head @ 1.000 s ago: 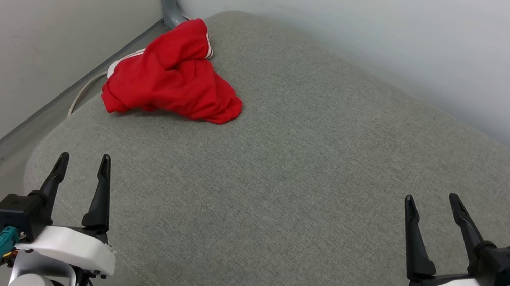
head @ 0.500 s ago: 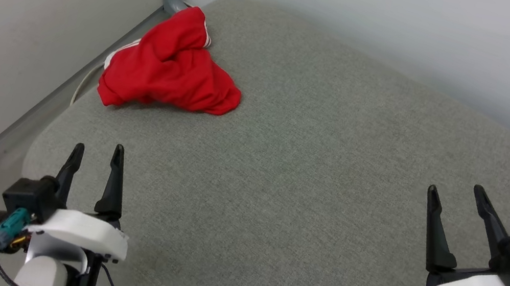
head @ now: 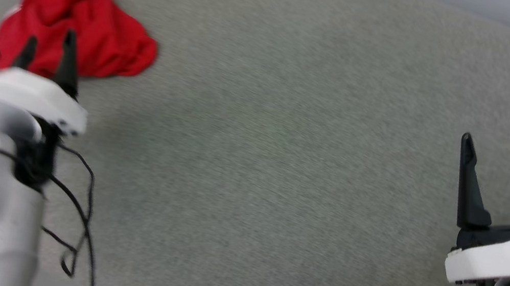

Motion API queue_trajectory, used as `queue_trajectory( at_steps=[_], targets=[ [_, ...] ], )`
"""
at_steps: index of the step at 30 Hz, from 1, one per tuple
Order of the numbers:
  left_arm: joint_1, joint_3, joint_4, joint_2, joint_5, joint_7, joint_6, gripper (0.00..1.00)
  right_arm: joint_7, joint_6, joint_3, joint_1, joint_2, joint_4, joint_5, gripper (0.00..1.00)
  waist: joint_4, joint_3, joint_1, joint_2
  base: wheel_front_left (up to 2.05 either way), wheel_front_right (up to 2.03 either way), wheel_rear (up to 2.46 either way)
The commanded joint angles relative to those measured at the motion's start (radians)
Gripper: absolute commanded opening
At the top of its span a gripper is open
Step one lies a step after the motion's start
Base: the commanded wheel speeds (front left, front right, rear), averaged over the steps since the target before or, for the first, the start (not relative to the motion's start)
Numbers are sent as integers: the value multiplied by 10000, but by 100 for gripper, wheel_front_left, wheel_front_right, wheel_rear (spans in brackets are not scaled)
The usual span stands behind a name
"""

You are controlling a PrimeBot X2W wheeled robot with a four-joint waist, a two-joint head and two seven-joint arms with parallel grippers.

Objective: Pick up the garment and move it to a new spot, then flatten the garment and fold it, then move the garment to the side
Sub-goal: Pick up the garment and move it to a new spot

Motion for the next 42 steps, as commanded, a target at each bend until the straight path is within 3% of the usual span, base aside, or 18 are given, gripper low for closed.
queue_trajectory(
  at_steps=[1,7,16,19,22,27,28,29,35,42],
  targets=[
    [-417,99,84,253,-74,333,-19,100,-65,-7,-10,-282,-70,-29,66,100,-908,920,-2,0,0,0,0],
    [-1842,437,905,1612,-553,2916,77,100,-245,-7,-42,-744,-46,-123,107,100,-1730,1814,-2,0,0,0,0],
    [-2699,924,1139,3347,-1007,7254,1076,100,-699,-7,-32,-1230,119,79,281,100,-2532,2924,-2,0,0,0,0],
    [-2517,1055,885,3613,-1109,8348,1440,100,-841,-7,-17,-1400,141,165,323,100,-2660,3192,-2,0,0,0,0],
    [-2122,1205,789,3478,-1427,9404,1778,100,-914,-7,10,-1502,139,240,336,100,-2755,3356,-2,0,0,0,0],
    [-1443,1105,799,3274,-1657,10431,1863,100,-950,-7,34,-1675,75,291,361,100,-2803,3467,-2,0,0,0,0],
    [-1371,1116,774,3223,-1674,10428,1868,60,-952,-7,22,-1709,42,308,348,100,-2789,3454,-2,0,0,0,0],
    [-1325,1129,772,3195,-1708,10391,1872,0,-949,-7,21,-1741,34,321,346,100,-2779,3426,-2,0,0,0,0],
    [-1293,1107,566,3504,-1483,9404,1518,0,-975,-7,33,-1609,42,519,368,100,-2631,2851,-2,0,0,0,0],
    [-2058,847,715,3990,-746,6486,894,0,-1057,-7,-71,-1197,199,812,440,100,-2333,1612,-2,0,0,0,0]
  ],
)
